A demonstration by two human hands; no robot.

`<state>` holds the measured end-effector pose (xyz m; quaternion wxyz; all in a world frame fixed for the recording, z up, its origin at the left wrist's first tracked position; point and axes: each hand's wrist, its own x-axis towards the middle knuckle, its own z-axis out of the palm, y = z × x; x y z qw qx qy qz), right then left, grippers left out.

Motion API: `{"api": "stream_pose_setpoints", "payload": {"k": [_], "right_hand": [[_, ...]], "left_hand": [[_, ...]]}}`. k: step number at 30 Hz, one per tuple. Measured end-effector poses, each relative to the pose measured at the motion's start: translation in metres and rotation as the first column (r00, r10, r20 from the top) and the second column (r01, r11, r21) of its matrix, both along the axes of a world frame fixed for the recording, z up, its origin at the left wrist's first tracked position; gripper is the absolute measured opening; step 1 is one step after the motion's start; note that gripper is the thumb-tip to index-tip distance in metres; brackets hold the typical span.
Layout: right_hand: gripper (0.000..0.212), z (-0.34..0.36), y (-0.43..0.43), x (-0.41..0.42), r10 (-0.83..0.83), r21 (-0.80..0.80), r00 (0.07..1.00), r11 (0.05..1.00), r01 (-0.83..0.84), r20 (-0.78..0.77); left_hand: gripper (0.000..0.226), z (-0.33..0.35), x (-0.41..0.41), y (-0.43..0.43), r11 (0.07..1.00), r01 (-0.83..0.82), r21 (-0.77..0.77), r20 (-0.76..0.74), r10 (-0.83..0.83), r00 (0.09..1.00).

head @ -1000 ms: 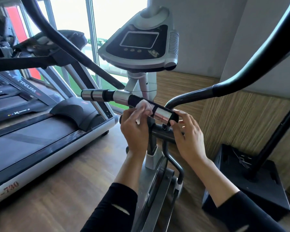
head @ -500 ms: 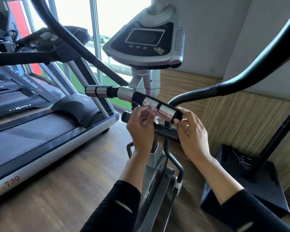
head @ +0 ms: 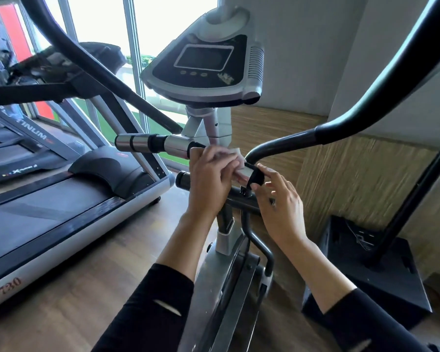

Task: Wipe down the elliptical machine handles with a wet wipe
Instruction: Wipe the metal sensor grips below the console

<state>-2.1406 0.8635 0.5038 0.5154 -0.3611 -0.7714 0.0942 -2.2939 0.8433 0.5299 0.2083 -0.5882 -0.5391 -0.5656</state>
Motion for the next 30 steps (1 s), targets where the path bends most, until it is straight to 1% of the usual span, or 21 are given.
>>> {"api": "stream_pose_setpoints", "payload": {"k": [2, 4, 8, 12, 16, 19, 21, 23, 25, 28, 30], "right_hand": [[0.038, -0.001, -0.002, -0.001, -0.004, -0.027, 1.0, 1.0, 0.004, -0.015], [0.04, -0.002, -0.003, -0.002, -0.019, -0.048, 1.0, 0.999, 0.018, -0.022], [0.043, -0.002, -0.002, -0.004, -0.049, -0.055, 0.998, 0.997, 0.047, -0.026], [0.044, -0.003, -0.002, -0.004, -0.065, -0.055, 0.998, 0.996, 0.064, -0.012], [0.042, -0.005, -0.001, -0.004, -0.074, -0.057, 0.997, 0.996, 0.073, -0.019], [0.038, -0.006, -0.001, -0.004, -0.078, -0.056, 0.997, 0.995, 0.078, -0.004], [0.04, -0.005, -0.001, -0.003, -0.067, -0.065, 0.998, 0.996, 0.066, -0.009], [0.042, -0.005, -0.001, -0.002, -0.057, -0.07, 0.998, 0.996, 0.057, -0.005], [0.042, -0.005, 0.0, -0.001, -0.051, -0.063, 0.999, 0.997, 0.051, 0.002], [0.041, -0.005, 0.001, 0.001, -0.029, -0.053, 1.0, 0.998, 0.029, -0.002], [0.041, -0.005, 0.002, 0.004, -0.015, -0.051, 1.0, 0.999, 0.015, 0.002]], "left_hand": [[0.02, 0.006, -0.005, 0.003, 0.993, 0.059, -0.1, -0.12, -0.071, 0.99], [0.021, 0.011, -0.011, 0.003, 0.984, 0.088, -0.157, -0.178, -0.116, 0.977], [0.019, 0.02, -0.018, 0.006, 0.98, 0.088, -0.179, -0.181, -0.12, 0.976], [0.02, 0.021, -0.013, 0.003, 0.971, 0.143, -0.192, -0.227, -0.186, 0.956], [0.019, 0.027, -0.015, 0.005, 0.971, 0.121, -0.206, -0.223, -0.167, 0.96], [0.02, 0.025, -0.004, 0.003, 0.96, 0.158, -0.233, -0.248, -0.216, 0.944], [0.021, 0.022, -0.009, 0.001, 0.971, 0.13, -0.2, -0.232, -0.176, 0.957], [0.021, 0.019, -0.02, -0.001, 0.99, 0.066, -0.126, -0.182, -0.088, 0.979], [0.021, 0.014, -0.017, -0.003, 0.996, 0.028, -0.083, -0.139, -0.039, 0.989], [0.023, 0.0, 0.005, -0.009, 0.993, 0.057, -0.104, -0.16, -0.073, 0.984], [0.023, -0.007, 0.006, -0.01, 0.994, 0.06, -0.093, -0.128, -0.072, 0.989]]}}
